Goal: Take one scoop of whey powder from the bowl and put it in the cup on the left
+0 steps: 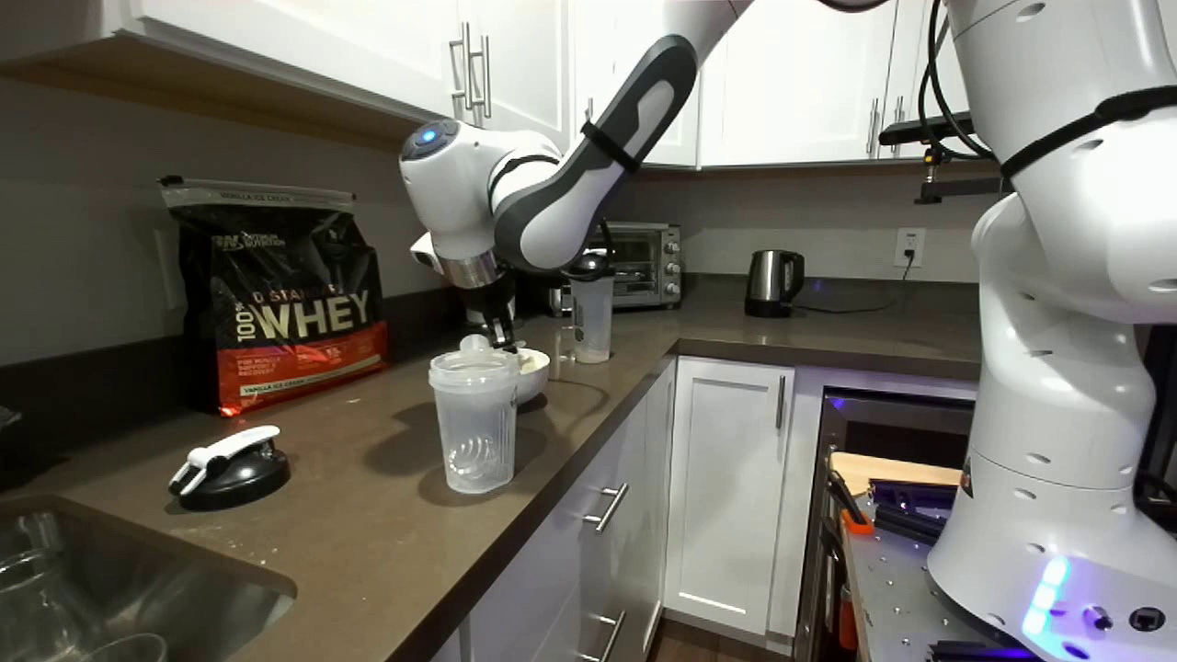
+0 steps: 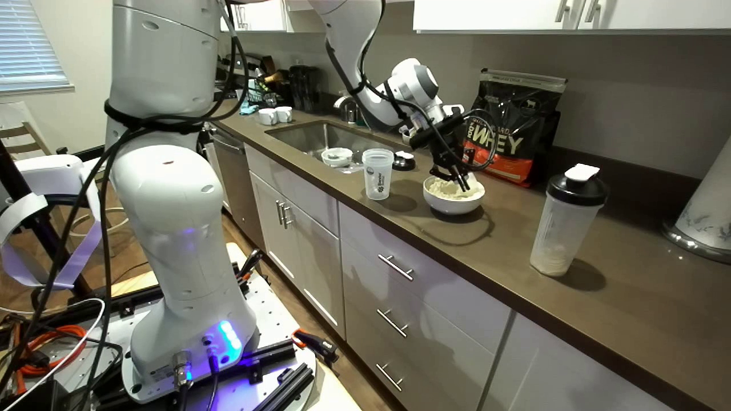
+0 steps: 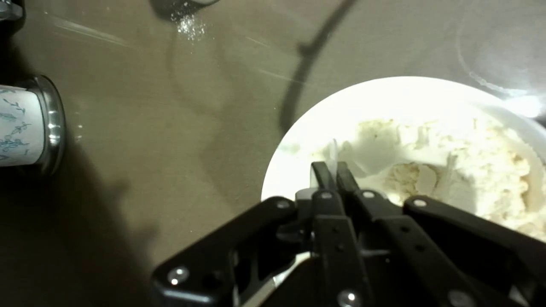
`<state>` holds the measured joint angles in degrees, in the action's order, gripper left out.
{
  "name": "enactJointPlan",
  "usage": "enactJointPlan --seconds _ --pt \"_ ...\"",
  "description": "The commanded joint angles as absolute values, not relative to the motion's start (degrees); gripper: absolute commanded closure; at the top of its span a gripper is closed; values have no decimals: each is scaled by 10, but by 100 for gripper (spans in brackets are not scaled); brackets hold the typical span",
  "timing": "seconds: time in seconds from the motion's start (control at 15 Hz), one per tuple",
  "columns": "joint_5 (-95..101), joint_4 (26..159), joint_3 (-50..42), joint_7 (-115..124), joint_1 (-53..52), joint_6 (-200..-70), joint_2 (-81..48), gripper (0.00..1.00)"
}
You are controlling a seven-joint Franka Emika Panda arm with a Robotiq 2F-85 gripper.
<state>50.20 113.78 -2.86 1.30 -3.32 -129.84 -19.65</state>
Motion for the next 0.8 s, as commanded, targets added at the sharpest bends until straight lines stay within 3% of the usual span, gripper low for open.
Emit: enactJointPlan --seconds 0.0,0.73 --pt "510 1147 -20 18 -36 -1285 -188 99" --pt "509 1157 -13 18 -35 -1284 -181 99"
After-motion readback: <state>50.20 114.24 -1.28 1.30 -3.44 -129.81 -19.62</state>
